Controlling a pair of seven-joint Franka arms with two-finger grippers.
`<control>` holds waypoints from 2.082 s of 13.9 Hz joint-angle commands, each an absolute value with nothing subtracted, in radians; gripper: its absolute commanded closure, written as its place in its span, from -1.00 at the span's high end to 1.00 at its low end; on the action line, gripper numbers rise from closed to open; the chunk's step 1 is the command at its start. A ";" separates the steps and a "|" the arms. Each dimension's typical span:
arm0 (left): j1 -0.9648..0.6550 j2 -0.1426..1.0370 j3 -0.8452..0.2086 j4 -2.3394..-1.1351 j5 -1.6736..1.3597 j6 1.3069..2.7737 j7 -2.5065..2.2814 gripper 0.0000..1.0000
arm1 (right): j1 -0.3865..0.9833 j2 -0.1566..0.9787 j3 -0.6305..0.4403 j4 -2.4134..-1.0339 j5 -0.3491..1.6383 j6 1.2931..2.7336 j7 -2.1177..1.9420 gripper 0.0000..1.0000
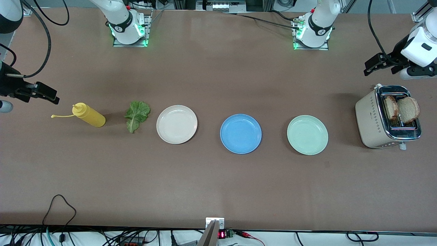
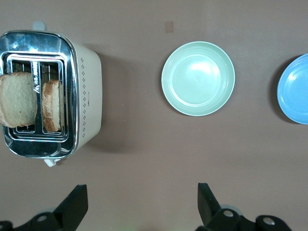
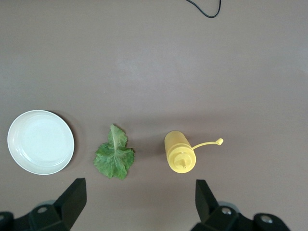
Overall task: Make sandwich in blue plate with both arms
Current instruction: 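Reach the left gripper down to the bread slice in the toaster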
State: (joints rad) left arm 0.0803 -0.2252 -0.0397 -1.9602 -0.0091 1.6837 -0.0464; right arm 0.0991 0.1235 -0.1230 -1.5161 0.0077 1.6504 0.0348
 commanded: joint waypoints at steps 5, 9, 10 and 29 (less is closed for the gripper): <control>0.122 -0.187 -0.035 -1.962 -0.011 1.735 -0.028 1.00 | 0.092 0.126 -0.123 -1.496 0.008 1.628 0.034 1.00; 0.292 -0.060 -0.035 -1.963 -0.011 1.853 0.171 1.00 | 0.091 0.130 -0.123 -1.496 0.008 1.629 0.029 1.00; 0.319 -0.034 -0.035 -1.965 -0.011 1.883 0.213 1.00 | 0.089 0.135 -0.123 -1.496 0.008 1.629 0.028 1.00; 0.420 0.186 -0.031 -1.963 -0.011 1.990 0.221 -0.73 | 0.071 0.210 -0.123 -1.509 0.000 1.500 0.026 1.00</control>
State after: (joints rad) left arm 0.4134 0.1823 -0.0261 -1.9739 -0.0081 1.9991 0.2144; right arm 0.0869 0.2109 -0.1269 -1.5177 0.0074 1.5181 0.0322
